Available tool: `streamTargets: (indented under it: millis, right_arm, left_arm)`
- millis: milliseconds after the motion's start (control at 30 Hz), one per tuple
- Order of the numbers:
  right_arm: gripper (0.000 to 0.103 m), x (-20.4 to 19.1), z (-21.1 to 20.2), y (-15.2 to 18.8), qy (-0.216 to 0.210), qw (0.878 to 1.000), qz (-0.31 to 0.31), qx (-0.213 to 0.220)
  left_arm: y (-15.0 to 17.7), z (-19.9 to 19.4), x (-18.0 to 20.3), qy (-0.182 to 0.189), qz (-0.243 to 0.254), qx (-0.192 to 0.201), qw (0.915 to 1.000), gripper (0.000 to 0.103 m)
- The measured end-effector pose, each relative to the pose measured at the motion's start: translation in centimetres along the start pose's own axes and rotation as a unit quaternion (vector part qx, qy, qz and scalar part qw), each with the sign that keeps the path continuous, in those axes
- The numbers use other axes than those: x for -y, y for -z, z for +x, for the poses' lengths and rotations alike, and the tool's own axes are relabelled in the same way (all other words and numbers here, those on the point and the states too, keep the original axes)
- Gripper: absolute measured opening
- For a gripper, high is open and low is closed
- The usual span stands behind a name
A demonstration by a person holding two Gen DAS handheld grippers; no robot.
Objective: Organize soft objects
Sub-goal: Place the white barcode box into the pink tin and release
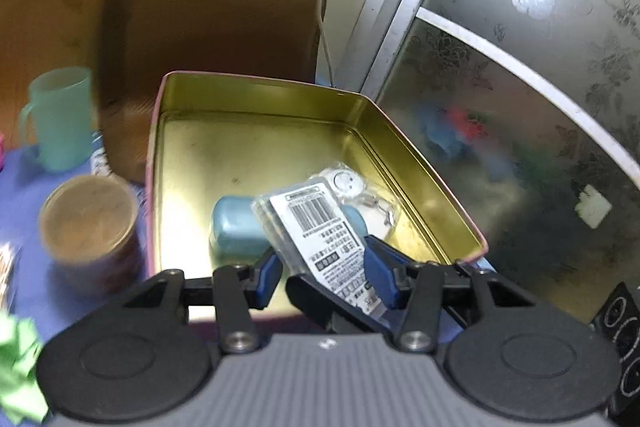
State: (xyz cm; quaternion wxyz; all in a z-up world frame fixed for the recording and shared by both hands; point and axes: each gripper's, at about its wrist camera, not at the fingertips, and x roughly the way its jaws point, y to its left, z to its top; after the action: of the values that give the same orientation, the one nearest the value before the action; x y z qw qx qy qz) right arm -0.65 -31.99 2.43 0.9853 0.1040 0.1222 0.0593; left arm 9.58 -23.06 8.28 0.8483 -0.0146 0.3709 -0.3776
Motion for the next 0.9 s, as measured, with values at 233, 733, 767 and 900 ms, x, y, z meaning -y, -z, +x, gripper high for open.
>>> streamTargets:
  millis: [233,733,767,900]
  right_arm:
    - [0.079,3.3,3.0,0.4,0.146,0.989,-0.038,0.004]
    - [0.076,-0.3,2.1,0.2,0.1,0.994,-0.048,0.019]
    - [0.076,-1.0,2.1,0.2,0.089,0.994,-0.052,0.016]
    - [0.076,-4.3,2.6,0.7,0.043,0.996,-0.072,-0.007]
  left_arm:
    - [-0.6,2.9,1.5,-0.055,0.032,0.019,0.9978,0.063]
    - [2.4,-3.6,-0.6,-0.11,0.049,0.105,0.9872,0.08]
    - [2.7,-4.3,-1.3,-0.114,0.044,0.108,0.9866,0.08]
    - [4.4,-7.3,-4.9,-0.129,0.017,0.119,0.9844,0.081]
